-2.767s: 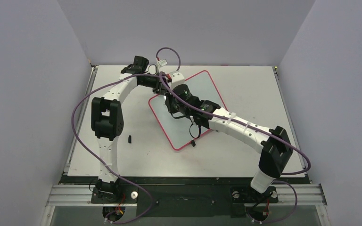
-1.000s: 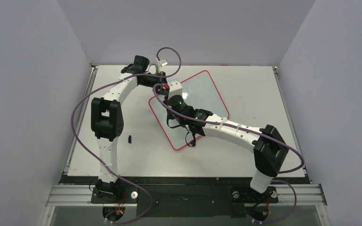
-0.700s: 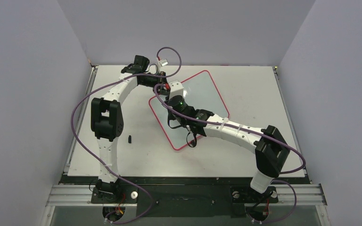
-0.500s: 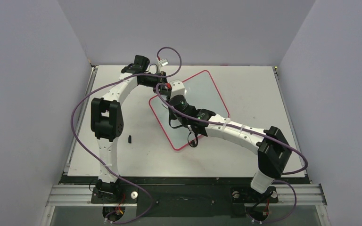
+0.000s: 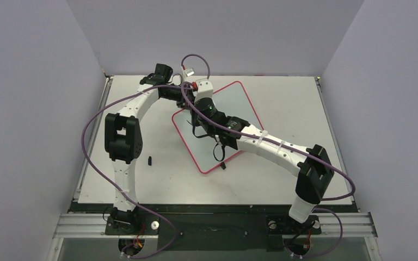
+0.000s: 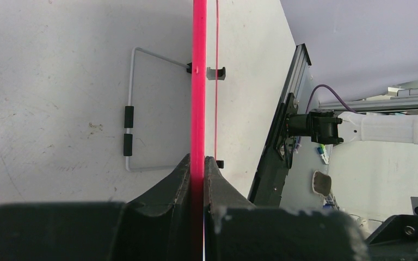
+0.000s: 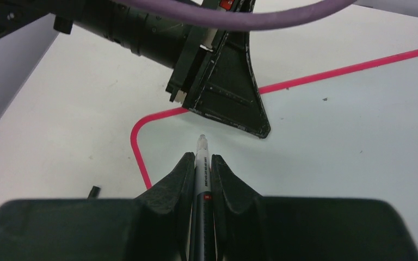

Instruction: Write a sentence on the whiteboard

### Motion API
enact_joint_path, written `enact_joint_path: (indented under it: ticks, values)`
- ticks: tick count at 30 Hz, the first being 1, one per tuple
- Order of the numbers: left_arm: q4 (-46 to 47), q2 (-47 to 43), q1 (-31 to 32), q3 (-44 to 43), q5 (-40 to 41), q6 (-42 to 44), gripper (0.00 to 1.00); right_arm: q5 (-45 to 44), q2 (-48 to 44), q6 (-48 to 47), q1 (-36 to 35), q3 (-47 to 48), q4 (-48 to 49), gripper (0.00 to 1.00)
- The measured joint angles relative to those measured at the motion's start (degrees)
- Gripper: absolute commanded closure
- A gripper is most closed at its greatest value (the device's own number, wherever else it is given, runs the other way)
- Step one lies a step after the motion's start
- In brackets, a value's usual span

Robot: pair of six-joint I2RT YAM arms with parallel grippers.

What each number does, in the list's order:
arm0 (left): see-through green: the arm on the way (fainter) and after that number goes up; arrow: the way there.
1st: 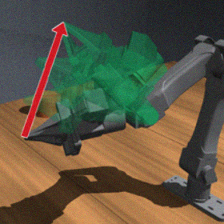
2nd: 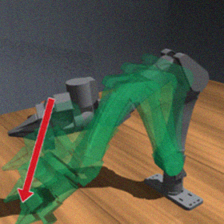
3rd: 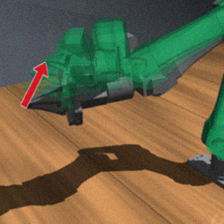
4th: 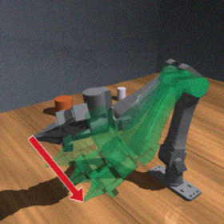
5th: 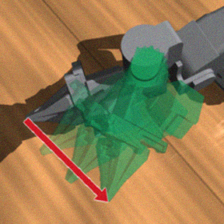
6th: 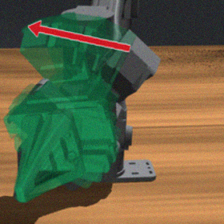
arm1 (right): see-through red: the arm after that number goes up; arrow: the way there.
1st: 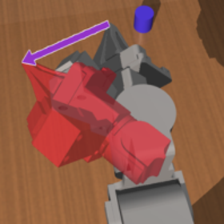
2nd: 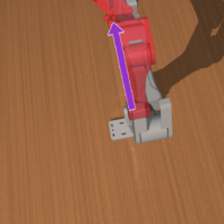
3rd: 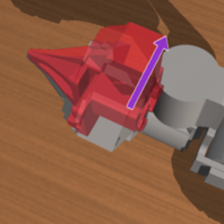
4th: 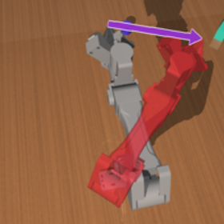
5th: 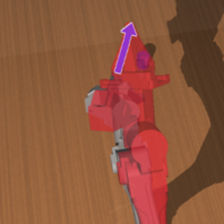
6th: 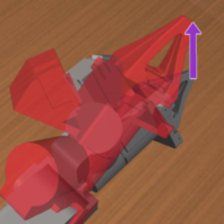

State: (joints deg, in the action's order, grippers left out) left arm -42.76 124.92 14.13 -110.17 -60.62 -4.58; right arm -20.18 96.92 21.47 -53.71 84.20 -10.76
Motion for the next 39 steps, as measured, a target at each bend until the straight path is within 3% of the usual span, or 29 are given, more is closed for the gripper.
enact_joint_path:
  ticks: [11, 39]
  values:
    - [-0.3, -0.4, 0.1, 0.0, 0.4, 0.4, 1.0, -0.4, 5.0, 0.4, 1.4, 2.7, -1.6, 1.0]
    - [-0.4, -0.4, 0.1, 0.0, 0.7, 0.6, 1.0, -1.7, 1.0, 4.0, -0.9, -6.2, 0.9, 1.0]
